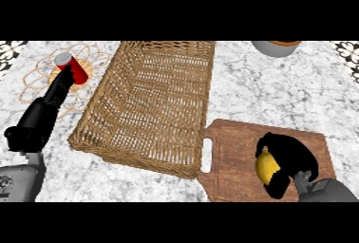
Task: Pick the lemon from the cutting board and place it in the basket
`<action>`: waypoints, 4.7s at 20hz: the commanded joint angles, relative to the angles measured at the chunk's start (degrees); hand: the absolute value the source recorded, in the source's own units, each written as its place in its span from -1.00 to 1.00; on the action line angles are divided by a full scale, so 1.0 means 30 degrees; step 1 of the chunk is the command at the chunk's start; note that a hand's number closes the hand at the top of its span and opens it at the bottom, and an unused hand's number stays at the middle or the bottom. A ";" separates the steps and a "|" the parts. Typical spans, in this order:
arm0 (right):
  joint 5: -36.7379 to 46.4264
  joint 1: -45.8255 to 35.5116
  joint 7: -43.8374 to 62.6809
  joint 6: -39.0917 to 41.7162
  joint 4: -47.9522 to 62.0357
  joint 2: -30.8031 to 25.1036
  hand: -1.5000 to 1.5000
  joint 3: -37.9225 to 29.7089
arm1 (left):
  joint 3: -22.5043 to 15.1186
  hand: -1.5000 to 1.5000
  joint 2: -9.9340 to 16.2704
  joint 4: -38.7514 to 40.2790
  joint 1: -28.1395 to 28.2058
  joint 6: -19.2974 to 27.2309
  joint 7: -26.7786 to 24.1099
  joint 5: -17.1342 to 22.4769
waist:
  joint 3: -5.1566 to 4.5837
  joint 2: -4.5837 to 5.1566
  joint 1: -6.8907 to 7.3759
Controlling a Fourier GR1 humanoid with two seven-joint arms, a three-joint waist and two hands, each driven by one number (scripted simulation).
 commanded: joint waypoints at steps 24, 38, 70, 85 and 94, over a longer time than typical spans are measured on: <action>-0.2092 -1.0628 -0.4274 -0.5831 -0.0804 0.0465 1.00 -0.8727 | 0.0320 0.00 -0.0150 -0.0412 0.0129 -0.0360 0.0749 0.0081 | 0.0222 0.0111 -0.0066; -0.3685 -2.1323 0.2268 -0.2981 0.3279 0.4406 1.00 -0.7259 | 0.0437 0.00 -0.0336 0.0723 -0.0932 -0.0337 0.0129 -0.0329 | 0.0203 0.0280 0.0167; -0.1686 -2.6745 0.3091 0.1021 1.5400 0.8438 -1.00 -0.5805 | 0.0950 0.00 -0.0168 -0.0107 -0.0140 -0.0906 -0.0101 -0.0282 | 0.0220 0.0267 0.0231; -0.1551 -2.5516 0.3056 -0.8335 1.2717 0.8365 -1.00 -1.0249 | 0.0425 0.00 -0.0975 -0.0024 -0.0521 -0.0087 0.0492 -0.1093 | 0.0236 0.0269 -0.0301; -0.1763 -2.2997 0.2523 -1.0118 1.0933 0.4686 -1.00 -1.2796 | 0.0591 0.00 -0.0950 -0.0675 0.0312 -0.0245 0.0181 -0.0927 | 0.0248 0.0147 -0.0291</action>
